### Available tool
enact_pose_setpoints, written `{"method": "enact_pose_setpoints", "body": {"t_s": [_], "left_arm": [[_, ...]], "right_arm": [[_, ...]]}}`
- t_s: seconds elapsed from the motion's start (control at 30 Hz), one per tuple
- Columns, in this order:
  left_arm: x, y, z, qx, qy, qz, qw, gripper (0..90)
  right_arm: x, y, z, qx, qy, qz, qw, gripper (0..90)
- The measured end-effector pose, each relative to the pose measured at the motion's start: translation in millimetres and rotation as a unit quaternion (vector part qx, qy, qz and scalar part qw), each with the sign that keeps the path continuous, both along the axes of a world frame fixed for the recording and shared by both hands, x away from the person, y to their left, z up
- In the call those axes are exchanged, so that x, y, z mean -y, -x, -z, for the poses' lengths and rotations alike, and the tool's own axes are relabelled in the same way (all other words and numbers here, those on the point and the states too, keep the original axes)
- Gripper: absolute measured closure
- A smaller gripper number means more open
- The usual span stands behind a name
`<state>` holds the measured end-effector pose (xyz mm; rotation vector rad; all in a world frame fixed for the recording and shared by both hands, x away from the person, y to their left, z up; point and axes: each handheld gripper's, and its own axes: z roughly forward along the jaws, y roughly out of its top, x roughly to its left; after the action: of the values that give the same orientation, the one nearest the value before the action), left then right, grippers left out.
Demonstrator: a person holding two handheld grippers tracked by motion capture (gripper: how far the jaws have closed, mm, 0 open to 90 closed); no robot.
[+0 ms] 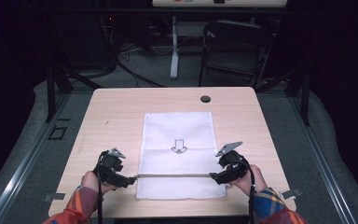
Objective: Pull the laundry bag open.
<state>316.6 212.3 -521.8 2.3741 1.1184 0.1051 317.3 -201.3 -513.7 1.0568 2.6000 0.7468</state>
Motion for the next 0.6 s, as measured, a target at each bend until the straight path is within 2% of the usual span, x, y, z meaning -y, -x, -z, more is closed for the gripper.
{"method": "enact_pose_setpoints", "body": {"t_s": [0.07,0.1,0.23,0.4,0.47,0.6], "left_arm": [[-3.9,4.6,-4.4,0.012,0.001,-0.012,0.9999,16.2],[-6.3,7.3,-6.6,0.020,0.001,-0.018,0.9996,15.4],[-17.1,18.5,-13.3,0.039,0.008,-0.046,0.9981,12.3],[-27.6,27.9,-16.1,0.048,0.010,-0.069,0.9964,8.5],[-30.8,31.5,-15.8,0.052,0.012,-0.075,0.9958,7.6],[-36.0,35.4,-14.2,0.056,0.013,-0.076,0.9955,7.5]], "right_arm": [[6.1,2.5,-3.1,0.003,0.000,0.012,0.9999,15.6],[10.1,4.5,-5.5,-0.001,-0.004,0.022,0.9998,14.8],[30.7,12.7,-9.8,0.008,-0.009,0.053,0.9985,8.6],[53.5,24.8,-9.9,0.013,-0.024,0.084,0.9961,3.1],[61.4,29.6,-9.0,0.016,-0.020,0.095,0.9951,1.2],[72.7,38.6,-5.1,0.007,-0.019,0.109,0.9938,0.0]]}}
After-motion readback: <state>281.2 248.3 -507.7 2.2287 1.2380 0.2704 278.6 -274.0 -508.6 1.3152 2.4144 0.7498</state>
